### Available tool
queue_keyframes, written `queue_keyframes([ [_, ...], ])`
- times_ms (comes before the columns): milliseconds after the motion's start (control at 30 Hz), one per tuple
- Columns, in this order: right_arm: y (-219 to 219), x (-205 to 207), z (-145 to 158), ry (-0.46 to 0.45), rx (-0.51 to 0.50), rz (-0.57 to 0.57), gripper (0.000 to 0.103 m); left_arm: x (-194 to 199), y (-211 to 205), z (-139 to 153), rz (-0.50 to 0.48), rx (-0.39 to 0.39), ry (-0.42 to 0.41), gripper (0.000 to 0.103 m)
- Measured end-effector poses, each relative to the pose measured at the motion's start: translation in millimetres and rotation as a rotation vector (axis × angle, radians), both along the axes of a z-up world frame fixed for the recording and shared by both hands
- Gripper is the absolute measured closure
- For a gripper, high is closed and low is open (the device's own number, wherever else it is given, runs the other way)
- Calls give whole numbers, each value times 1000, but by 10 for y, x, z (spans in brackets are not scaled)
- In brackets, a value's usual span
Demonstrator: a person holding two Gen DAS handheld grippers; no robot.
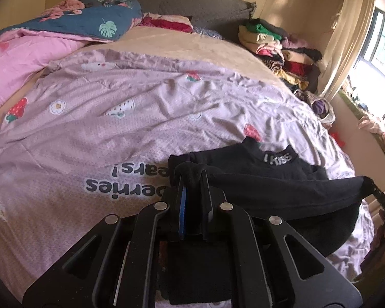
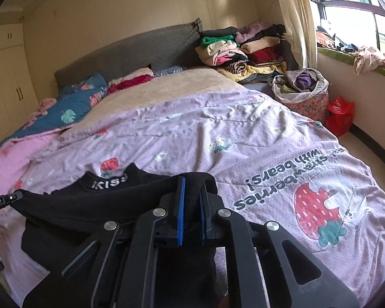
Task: Fold small clothes
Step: 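Lay the hem over the collar and open both grippers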
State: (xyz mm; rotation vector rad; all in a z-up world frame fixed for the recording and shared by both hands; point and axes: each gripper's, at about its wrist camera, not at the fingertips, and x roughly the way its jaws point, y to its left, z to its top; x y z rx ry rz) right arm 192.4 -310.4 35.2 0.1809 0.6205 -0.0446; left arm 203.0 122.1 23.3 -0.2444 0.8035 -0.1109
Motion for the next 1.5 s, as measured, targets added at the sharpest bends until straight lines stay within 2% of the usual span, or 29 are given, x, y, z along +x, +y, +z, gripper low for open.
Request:
queue_keyframes([
  [67,11,28,-61,19,-16,-6,94,5,-11,-40,4,13,4,95],
  [200,35,-4,-124,38,-65,-19,86,-25,-26,-25,8,38,-9,94],
  [300,28,-64,-118,21,-84,-31,64,-79,-38,56,12,57,-37,87],
  [400,18,-134,-89,1,-60,-19,64,-171,-71,170,4,69,-69,75],
  [467,50,-182,-77,-10,-60,10,64,-223,-109,210,-13,69,-77,63],
  [533,103,-219,-72,-9,-66,46,63,-286,-181,221,-40,74,-79,57],
  [633,193,-249,-105,20,-52,110,63,-364,-318,177,-88,97,-64,57],
  [667,225,-251,-118,34,-48,127,67,-383,-369,140,-110,107,-49,59],
  [700,274,-241,-150,61,-50,149,81,-392,-421,87,-135,112,-30,64],
  [733,324,-234,-188,88,-57,163,92,-396,-454,44,-149,115,-16,79],
  [767,382,-223,-236,121,-72,179,94,-378,-508,-30,-170,126,11,94],
  [800,443,-223,-281,142,-87,193,95,-360,-539,-94,-181,137,31,98],
  [900,571,-192,-421,199,-124,205,95,-320,-626,-309,-194,167,80,100],
  [1100,580,-69,-693,284,-156,182,96,-259,-710,-467,-188,230,86,100],
  [1500,498,480,-796,308,-85,178,102,102,-682,-555,-149,265,61,100],
])
